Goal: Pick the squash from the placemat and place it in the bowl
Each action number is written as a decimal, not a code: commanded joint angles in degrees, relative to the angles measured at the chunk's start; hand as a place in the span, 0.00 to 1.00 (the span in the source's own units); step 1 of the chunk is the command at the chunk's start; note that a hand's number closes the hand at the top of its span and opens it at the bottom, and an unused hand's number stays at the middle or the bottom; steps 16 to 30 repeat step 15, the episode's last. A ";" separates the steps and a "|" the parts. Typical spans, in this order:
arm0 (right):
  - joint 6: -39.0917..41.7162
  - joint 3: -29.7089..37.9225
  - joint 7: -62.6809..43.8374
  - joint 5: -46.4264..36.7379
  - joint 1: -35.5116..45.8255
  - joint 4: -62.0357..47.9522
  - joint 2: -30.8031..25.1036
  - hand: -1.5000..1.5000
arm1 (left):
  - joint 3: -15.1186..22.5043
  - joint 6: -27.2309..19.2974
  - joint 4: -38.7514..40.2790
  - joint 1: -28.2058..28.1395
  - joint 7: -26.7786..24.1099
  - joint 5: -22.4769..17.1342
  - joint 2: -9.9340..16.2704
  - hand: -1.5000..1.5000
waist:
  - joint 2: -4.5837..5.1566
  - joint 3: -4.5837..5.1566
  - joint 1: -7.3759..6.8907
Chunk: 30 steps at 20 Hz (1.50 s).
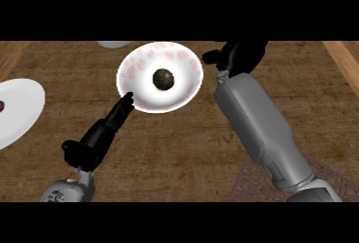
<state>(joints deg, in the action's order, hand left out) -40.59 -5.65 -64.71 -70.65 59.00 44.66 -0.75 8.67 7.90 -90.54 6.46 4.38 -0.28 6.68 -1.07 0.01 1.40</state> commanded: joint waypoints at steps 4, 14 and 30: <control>-8.64 2.76 -11.31 -6.69 -10.74 13.90 0.72 0.00 | -1.29 -1.53 -1.85 -1.49 0.99 -0.23 -0.08 0.50 | -1.37 0.02 3.27; -7.97 -6.44 -6.99 -5.45 -40.81 44.91 0.74 0.00 | -2.83 -0.25 -1.61 -3.46 0.34 -1.33 1.44 0.50 | -0.92 0.05 3.41; -9.55 -7.64 -6.22 -6.31 -46.02 47.70 0.74 0.00 | -2.59 -0.12 -1.55 -2.32 -0.09 -1.09 1.31 0.50 | -0.58 0.03 3.44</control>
